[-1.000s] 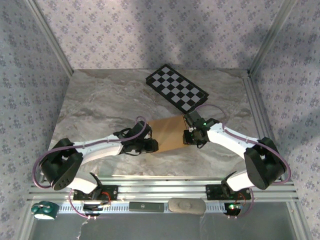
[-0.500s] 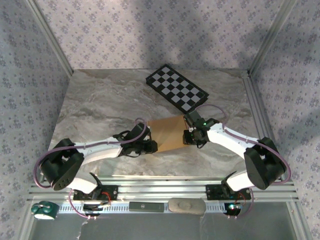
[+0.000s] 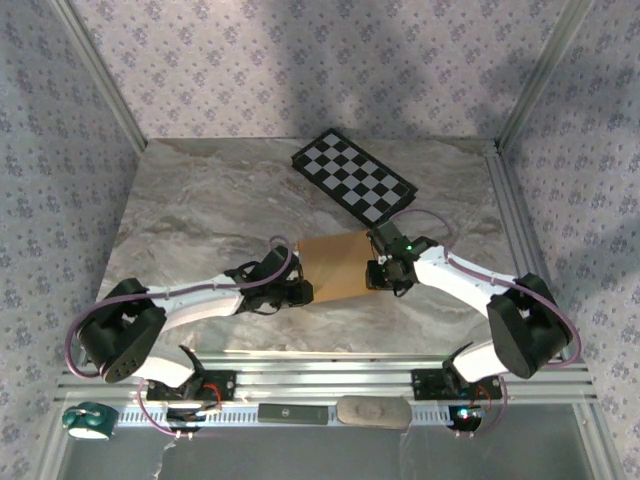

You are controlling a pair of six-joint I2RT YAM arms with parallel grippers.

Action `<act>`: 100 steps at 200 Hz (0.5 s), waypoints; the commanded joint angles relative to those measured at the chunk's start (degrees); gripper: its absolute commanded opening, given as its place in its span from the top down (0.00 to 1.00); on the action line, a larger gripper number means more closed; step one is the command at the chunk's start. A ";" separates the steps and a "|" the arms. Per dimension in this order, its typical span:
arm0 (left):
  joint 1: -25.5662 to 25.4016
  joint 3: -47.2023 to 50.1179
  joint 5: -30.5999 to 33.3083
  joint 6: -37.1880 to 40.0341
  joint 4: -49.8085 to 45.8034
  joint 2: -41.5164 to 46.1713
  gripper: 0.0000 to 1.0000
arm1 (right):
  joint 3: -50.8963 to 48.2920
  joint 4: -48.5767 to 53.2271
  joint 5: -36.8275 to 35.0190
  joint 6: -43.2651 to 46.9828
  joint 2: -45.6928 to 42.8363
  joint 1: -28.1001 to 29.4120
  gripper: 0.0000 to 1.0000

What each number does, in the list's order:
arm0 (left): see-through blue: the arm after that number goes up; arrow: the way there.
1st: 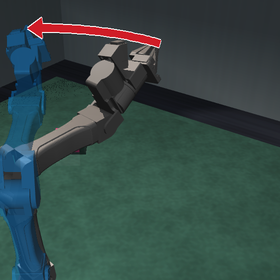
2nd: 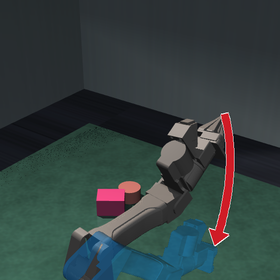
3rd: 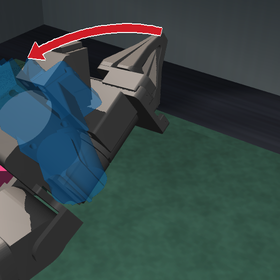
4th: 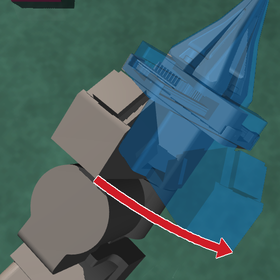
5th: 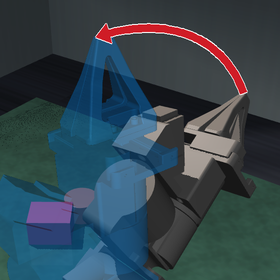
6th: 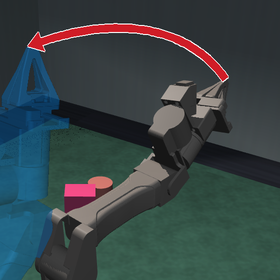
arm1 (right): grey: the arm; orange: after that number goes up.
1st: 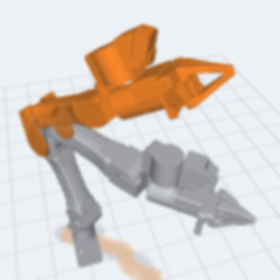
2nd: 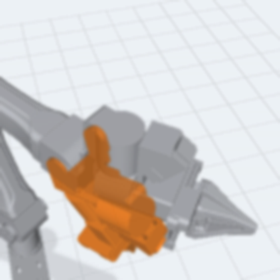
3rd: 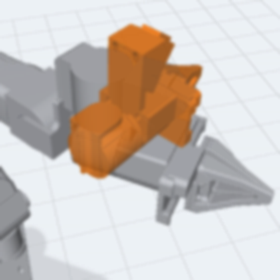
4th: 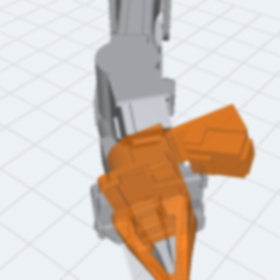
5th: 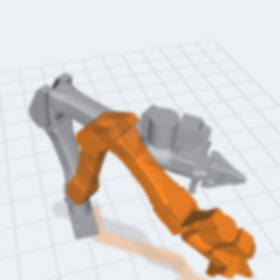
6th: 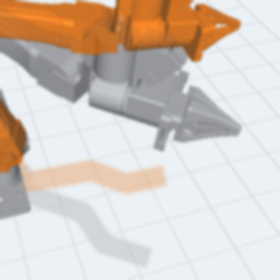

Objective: Fold the paper box

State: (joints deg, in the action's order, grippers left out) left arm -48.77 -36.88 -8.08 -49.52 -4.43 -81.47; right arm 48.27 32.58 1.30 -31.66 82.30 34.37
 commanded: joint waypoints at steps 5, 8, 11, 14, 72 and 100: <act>-0.37 0.31 1.36 1.26 0.36 0.00 0.77 | 0.99 0.53 -0.18 0.11 1.01 0.12 0.65; -0.40 0.37 1.46 1.26 0.34 0.02 0.77 | 1.03 0.60 -0.31 0.06 1.02 0.15 0.65; -0.40 0.33 1.48 1.26 0.30 -0.04 0.77 | 1.03 0.64 -0.41 0.10 1.00 0.25 0.65; -0.42 0.37 1.48 1.33 0.30 -0.04 0.77 | 1.08 0.72 -0.54 0.17 1.02 0.30 0.65; -0.37 -0.12 1.67 1.48 -0.03 -0.41 0.77 | 1.91 1.30 -2.12 0.04 1.73 1.12 0.65; -0.41 -0.13 2.23 1.66 -0.40 -0.34 0.77 | 1.74 0.55 -1.30 -0.24 2.00 1.17 0.65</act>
State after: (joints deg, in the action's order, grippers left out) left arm -48.77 -36.88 -7.57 -49.06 -4.43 -81.49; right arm 48.80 32.62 0.19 -31.66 83.61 35.05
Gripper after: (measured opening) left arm 0.228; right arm 0.348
